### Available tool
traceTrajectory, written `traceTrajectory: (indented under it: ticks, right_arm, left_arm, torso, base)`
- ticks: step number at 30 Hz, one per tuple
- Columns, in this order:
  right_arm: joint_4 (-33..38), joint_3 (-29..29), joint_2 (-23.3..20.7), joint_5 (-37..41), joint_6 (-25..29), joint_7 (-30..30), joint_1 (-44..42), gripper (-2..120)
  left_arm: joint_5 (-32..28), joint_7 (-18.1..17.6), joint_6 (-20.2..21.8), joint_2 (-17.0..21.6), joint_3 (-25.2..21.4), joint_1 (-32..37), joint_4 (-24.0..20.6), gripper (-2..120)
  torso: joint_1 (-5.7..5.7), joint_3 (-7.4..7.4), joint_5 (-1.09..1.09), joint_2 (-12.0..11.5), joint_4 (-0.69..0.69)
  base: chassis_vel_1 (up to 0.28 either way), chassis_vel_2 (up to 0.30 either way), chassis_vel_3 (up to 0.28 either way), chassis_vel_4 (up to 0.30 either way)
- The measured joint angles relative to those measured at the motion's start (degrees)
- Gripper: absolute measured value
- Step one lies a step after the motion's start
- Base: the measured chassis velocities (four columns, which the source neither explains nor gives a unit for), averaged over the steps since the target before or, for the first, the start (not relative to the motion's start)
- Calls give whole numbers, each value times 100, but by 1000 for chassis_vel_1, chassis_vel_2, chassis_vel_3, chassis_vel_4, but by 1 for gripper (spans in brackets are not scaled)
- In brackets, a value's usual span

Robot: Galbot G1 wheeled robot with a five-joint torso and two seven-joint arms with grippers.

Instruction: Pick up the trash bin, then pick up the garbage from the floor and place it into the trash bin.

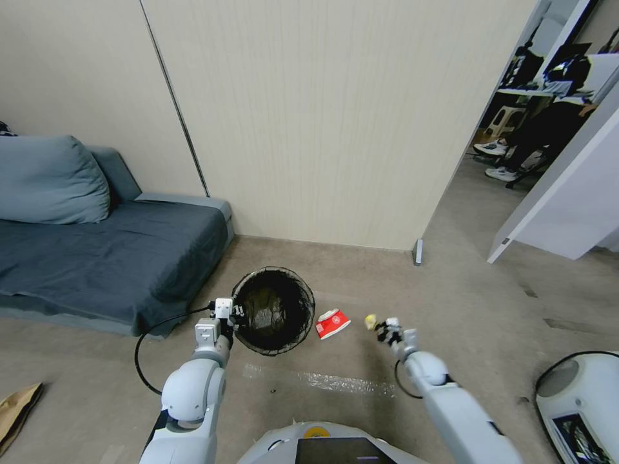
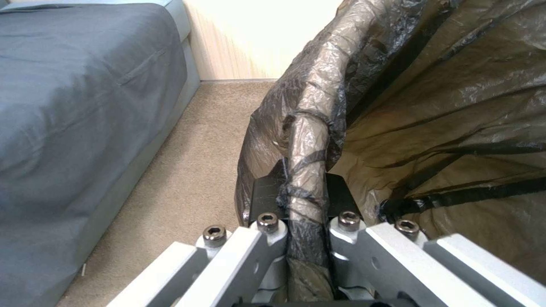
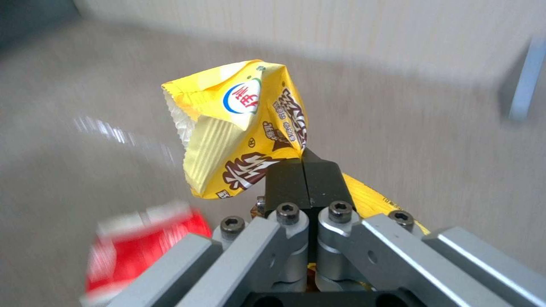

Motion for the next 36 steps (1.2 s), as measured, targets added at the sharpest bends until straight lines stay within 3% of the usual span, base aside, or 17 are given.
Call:
traceTrajectory:
  ticks: [10,17,22,25,36]
  right_arm:
    - [1767,36,-328,987,-460,288,-55,0]
    - [2640,-469,-451,1738,-887,393,470,0]
    - [2777,-1065,-525,1987,-1076,418,1093,0]
    - [2805,-1756,-495,2249,-1227,626,1613,0]
    - [2818,-2976,-395,2382,-1368,1032,2096,0]
  left_arm:
    - [57,-12,0,-11,109,-5,51,1]
    - [95,-23,3,6,175,-19,79,1]
    - [107,-24,4,23,191,-30,84,1]
    - [124,-26,4,26,211,-35,84,1]
    - [162,-27,4,22,272,-31,71,1]
  torso:
    - [0,0,1,0,-1]
    - [0,0,0,0,-2]
    - [0,0,0,0,0]
    - [0,0,0,0,-1]
    - [0,0,0,0,-2]
  base:
    - [0,0,0,0]
    - [0,0,0,0]
    - [0,0,0,0]
    - [0,0,0,0]
    - [0,0,0,0]
